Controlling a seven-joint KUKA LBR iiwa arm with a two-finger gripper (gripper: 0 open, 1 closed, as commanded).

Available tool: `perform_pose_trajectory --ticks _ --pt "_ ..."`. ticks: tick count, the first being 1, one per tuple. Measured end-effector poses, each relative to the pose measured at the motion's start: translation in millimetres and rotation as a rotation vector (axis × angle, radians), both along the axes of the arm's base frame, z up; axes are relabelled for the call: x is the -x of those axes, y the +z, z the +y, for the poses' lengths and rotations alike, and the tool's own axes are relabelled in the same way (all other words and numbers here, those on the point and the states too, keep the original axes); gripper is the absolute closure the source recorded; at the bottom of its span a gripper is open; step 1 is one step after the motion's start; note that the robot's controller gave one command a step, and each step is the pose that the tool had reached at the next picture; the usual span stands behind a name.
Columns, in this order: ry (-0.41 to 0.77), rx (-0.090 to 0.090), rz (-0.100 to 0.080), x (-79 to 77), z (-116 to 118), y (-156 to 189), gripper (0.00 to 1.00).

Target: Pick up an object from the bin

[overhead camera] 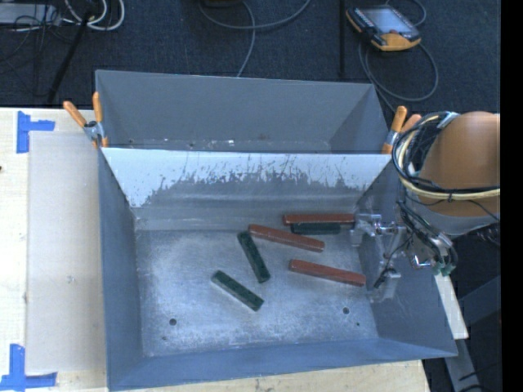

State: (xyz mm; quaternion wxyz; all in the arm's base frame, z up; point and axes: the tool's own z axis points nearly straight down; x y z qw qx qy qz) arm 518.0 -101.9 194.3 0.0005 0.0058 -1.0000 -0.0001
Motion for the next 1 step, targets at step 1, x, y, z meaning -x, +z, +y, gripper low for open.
perform_pose_trajectory --ticks 1 --pt "0.082 0.000 -0.004 -40.2 1.6 -127.0 0.00"
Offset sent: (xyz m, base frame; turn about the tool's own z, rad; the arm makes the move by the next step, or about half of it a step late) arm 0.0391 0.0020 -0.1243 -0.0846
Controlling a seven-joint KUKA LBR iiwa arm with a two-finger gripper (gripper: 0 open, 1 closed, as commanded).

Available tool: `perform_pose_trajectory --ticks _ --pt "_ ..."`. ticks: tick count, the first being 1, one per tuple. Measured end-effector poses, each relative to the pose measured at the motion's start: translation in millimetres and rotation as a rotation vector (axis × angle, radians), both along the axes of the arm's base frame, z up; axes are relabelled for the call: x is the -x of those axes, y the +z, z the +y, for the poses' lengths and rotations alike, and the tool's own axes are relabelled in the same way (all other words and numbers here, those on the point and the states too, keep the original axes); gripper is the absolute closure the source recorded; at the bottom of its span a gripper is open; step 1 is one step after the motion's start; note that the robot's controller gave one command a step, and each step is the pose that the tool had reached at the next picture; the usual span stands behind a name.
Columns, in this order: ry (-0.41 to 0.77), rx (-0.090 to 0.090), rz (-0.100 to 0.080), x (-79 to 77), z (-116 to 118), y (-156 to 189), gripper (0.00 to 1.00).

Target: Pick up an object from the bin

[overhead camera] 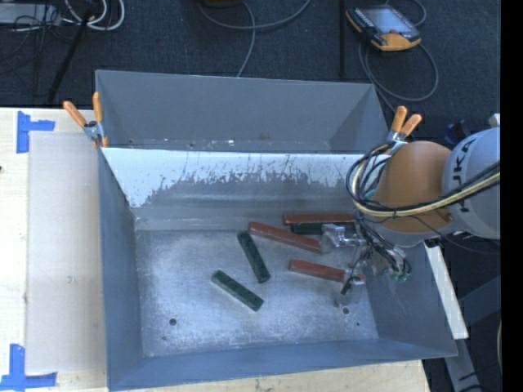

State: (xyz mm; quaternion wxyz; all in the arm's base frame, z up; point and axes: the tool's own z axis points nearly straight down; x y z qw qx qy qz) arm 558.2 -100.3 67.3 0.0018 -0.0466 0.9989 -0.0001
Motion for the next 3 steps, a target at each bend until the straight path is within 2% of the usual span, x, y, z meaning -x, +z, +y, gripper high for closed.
perform_pose_trajectory --ticks 1,2,3 --pt "0.003 0.000 0.001 0.3 0 3 1.00" --pt "0.049 0.000 0.005 6.9 21 2 1.00" --pt "0.151 0.001 -0.004 14.6 38 152 1.00"
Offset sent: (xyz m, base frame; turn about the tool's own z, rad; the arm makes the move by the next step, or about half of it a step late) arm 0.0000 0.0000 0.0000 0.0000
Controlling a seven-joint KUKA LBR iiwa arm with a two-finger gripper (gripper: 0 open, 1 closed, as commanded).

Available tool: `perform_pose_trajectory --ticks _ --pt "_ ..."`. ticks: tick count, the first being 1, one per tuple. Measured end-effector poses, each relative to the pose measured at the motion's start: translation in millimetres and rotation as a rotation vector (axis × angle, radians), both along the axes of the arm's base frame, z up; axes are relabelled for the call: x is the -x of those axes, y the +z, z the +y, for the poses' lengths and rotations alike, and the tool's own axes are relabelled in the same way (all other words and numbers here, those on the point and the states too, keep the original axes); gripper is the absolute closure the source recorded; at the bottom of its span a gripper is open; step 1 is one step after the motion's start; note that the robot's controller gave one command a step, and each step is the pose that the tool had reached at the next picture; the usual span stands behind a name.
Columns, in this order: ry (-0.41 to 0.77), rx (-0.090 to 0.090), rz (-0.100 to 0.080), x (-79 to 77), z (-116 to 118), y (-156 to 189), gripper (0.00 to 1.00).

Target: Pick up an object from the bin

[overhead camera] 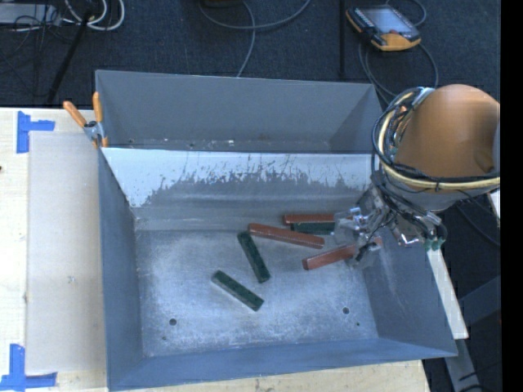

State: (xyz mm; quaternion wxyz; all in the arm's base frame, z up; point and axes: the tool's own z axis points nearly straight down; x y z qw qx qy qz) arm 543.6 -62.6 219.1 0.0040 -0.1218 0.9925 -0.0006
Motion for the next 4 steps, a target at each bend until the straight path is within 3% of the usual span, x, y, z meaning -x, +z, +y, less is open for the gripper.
perform_pose_trajectory --ticks 1,2,3,4 --pt "-0.002 -0.001 0.008 0.9 0 -5 0.00" --pt "0.137 -0.002 0.018 41.7 -20 -146 0.00" --pt "0.140 -0.001 0.009 39.0 -20 -141 1.00" --pt "0.094 0.001 0.001 24.2 -22 -80 1.00"
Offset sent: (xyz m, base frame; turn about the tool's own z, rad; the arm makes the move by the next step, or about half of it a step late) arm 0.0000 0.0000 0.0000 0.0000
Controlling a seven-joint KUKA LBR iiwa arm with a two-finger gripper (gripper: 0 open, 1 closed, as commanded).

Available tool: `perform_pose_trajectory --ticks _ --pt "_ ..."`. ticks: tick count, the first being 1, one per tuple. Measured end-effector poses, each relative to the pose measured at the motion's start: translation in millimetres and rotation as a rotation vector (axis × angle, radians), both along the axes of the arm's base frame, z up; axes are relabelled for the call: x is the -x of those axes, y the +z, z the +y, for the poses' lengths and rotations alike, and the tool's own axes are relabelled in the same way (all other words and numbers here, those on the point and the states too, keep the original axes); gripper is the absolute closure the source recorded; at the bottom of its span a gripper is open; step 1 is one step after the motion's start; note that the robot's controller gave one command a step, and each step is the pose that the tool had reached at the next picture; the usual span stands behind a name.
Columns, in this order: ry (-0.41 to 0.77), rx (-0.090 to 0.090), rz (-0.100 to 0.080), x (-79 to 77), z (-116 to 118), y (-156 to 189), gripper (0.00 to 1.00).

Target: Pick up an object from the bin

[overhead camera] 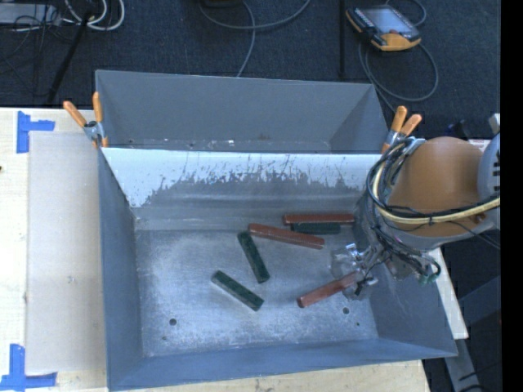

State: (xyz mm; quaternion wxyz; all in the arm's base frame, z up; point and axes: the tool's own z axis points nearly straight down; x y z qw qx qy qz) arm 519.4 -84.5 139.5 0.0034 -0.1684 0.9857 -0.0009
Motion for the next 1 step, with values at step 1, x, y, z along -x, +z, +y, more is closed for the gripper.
perform_pose_trajectory --ticks 1 --pt "0.021 0.000 -0.001 10.0 13.4 95.6 1.00"
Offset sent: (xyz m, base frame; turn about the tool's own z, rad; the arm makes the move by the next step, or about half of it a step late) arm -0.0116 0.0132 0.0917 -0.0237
